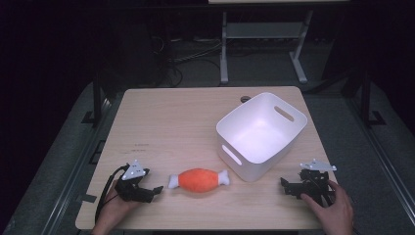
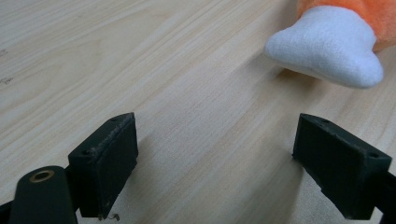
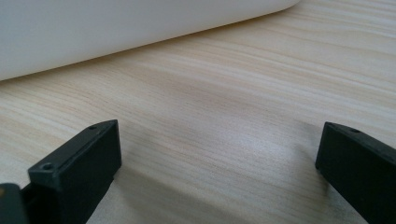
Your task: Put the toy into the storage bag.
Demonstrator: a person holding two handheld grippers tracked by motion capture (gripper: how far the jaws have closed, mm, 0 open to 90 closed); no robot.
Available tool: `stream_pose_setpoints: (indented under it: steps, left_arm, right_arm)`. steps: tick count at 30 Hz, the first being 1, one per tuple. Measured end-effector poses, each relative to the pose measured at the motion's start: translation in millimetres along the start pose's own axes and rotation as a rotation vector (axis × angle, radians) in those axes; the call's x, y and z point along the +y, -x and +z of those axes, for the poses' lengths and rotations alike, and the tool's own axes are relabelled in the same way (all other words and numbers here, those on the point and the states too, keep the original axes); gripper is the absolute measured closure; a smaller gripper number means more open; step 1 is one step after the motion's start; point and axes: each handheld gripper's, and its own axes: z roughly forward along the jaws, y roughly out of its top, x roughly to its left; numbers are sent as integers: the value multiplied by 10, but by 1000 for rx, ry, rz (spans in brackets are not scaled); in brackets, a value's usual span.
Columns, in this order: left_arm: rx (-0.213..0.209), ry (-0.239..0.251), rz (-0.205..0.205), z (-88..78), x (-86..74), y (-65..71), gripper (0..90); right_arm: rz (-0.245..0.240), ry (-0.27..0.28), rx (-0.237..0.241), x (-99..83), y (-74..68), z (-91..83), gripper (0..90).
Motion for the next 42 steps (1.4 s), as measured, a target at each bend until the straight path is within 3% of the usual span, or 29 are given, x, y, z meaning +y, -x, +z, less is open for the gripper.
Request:
stream_pose_setpoints:
  steps: [13,18,21,31,42]
  left_arm:
    - [-8,-10,-11,-55,24,-31,170]
    - [-34,28,-20,-194,98,-91,308]
    - [-70,42,-30,-245,127,-103,418]
    - [-151,28,-28,-305,295,-70,866]
    - [-212,23,20,-252,555,40,896]
  right_arm:
    - [0,0,0,0,0,0,0]
    - [0,0,0,0,0,0,0]
    - [0,0,0,0,1,1,0]
    - [1,0,2,4,1,5,0]
    - [1,0,2,4,1,5,0]
